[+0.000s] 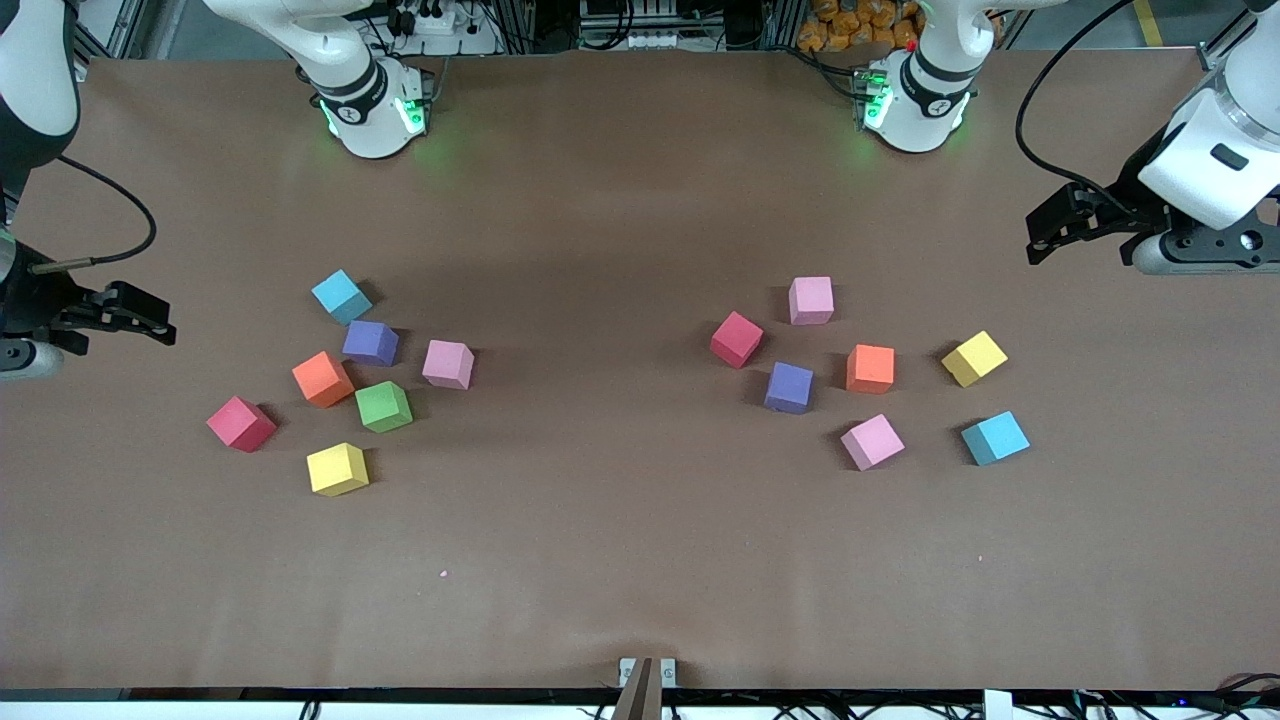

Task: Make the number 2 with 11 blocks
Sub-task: 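Reach the left gripper down to the light pink block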

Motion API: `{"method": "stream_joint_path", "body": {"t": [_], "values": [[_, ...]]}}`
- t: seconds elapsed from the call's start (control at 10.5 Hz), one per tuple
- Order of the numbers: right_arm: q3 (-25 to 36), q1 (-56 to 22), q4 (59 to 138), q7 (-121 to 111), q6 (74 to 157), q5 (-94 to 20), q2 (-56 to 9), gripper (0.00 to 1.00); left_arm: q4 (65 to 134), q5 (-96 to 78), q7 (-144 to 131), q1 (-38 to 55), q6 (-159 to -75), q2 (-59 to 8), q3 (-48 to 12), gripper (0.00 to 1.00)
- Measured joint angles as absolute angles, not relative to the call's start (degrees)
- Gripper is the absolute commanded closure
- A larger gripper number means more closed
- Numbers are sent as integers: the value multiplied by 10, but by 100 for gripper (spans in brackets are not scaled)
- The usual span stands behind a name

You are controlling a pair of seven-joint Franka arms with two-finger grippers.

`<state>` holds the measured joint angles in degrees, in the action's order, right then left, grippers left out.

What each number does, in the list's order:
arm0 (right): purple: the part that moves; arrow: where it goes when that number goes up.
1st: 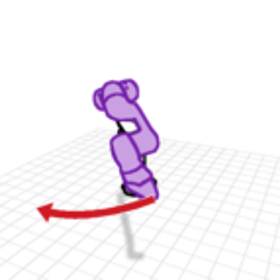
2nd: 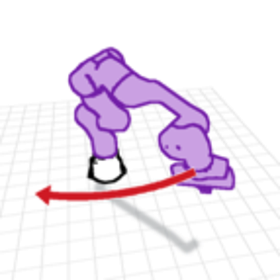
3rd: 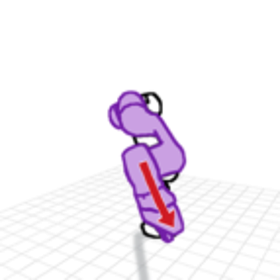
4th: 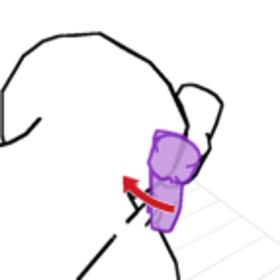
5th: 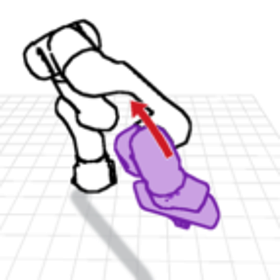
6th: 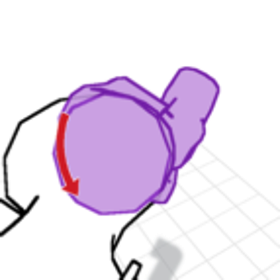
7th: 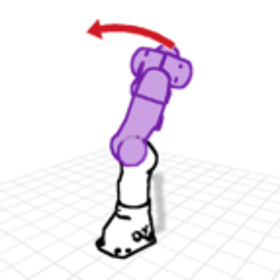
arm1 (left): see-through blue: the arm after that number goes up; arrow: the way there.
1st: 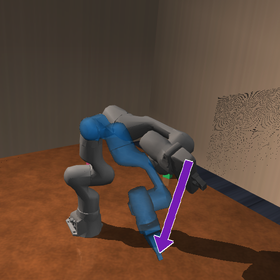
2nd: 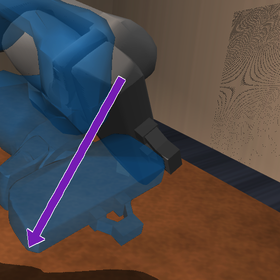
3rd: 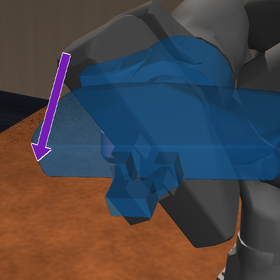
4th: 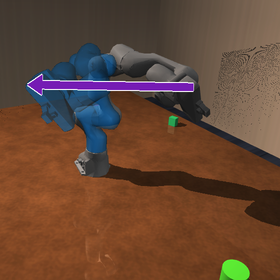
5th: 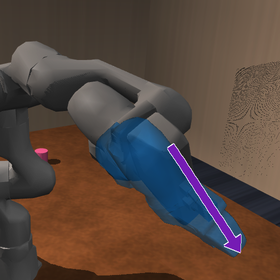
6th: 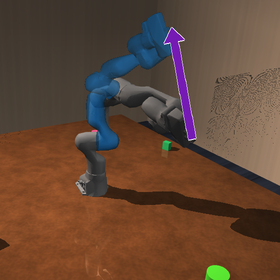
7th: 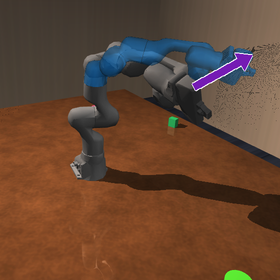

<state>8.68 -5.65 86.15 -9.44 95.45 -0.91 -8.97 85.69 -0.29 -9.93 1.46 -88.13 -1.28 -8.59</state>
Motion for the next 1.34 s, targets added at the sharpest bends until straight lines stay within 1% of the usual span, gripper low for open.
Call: {"method": "stream_joint_path", "body": {"t": [0.76, 1.05, 1.34], "values": [[87, -56, 862, -94, 954, -9, -90, 0, 865, -3, -114, 13, -881, -22, -81, 0], [87, -56, 862, -93, 954, -9, -90, 0, 875, -3, -139, 16, -886, -76, -84, 0], [87, -56, 862, -93, 954, -9, -92, 0, 878, -3, -175, 30, -933, -149, -89, 0]]}}
